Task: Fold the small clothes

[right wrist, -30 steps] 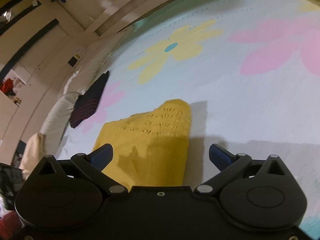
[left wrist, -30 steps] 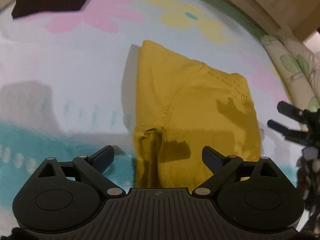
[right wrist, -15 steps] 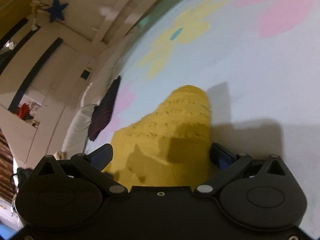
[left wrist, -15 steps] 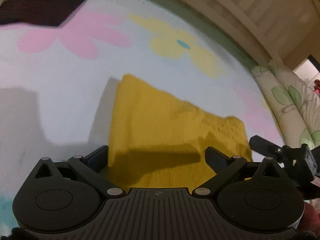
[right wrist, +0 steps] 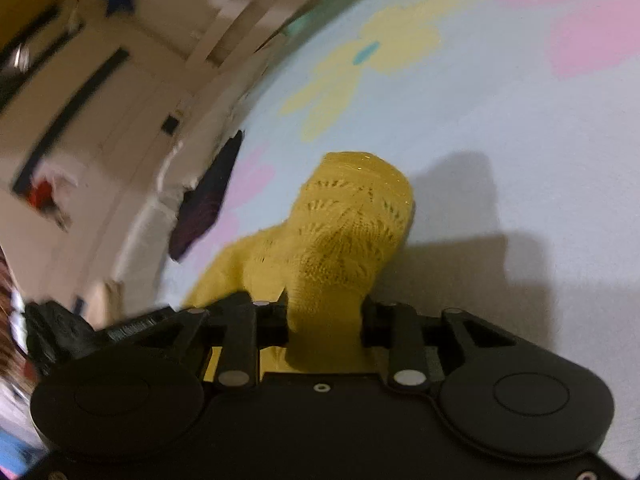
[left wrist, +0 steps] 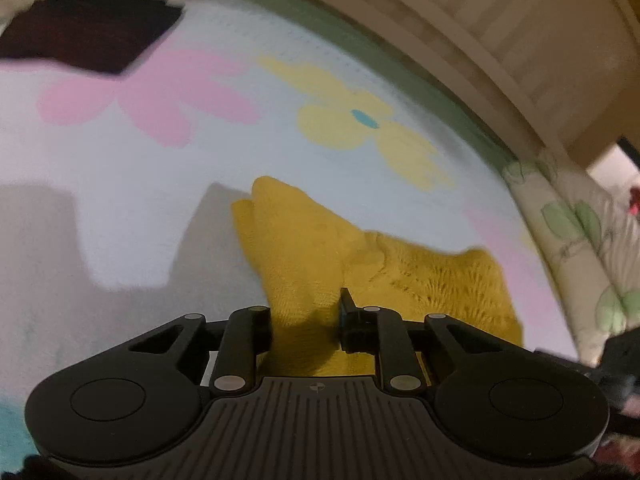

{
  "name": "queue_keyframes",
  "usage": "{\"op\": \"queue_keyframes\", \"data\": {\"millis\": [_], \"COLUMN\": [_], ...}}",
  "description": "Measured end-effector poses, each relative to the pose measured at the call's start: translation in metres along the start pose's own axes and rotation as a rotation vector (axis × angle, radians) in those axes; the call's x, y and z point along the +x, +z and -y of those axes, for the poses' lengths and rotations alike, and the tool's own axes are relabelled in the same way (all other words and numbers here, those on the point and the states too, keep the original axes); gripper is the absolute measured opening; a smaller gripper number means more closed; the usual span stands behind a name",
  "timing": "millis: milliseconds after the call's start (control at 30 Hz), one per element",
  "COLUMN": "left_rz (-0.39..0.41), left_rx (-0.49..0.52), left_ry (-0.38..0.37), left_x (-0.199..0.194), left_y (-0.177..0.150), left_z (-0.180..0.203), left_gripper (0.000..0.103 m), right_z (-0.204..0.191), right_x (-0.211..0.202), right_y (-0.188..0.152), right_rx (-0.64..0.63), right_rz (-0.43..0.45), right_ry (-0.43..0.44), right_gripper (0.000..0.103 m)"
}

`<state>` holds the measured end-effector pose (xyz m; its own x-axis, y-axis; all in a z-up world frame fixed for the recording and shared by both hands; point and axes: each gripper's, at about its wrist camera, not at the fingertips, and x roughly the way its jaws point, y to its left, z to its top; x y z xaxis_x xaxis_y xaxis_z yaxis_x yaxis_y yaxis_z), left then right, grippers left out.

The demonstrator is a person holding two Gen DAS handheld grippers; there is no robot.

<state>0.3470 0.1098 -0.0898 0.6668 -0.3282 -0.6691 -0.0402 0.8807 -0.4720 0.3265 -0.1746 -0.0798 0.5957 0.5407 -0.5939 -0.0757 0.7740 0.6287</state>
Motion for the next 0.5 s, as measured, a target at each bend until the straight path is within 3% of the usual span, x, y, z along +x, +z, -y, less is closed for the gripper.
{"op": "queue_keyframes", "data": {"millis": [300, 500], "left_rz": [0.102, 0.124], "left_rx": [0.104, 0.165], "left_ry": [-0.103, -0.165], "left_x": [-0.090, -0.159], "left_y": [-0.008, -0.039], "left_z": [0.061, 0.094], "left_gripper": [0.019, 0.019], "right_z": [-0.063, -0.097], "right_x": [-0.084, -0.159], "right_y": [0.000, -0.032], "right_rx": [-0.064, -0.096], "right_rz": [0.093, 0.163], "right_ry": [0.036, 0.063], "right_gripper": [0.037, 0.037]}}
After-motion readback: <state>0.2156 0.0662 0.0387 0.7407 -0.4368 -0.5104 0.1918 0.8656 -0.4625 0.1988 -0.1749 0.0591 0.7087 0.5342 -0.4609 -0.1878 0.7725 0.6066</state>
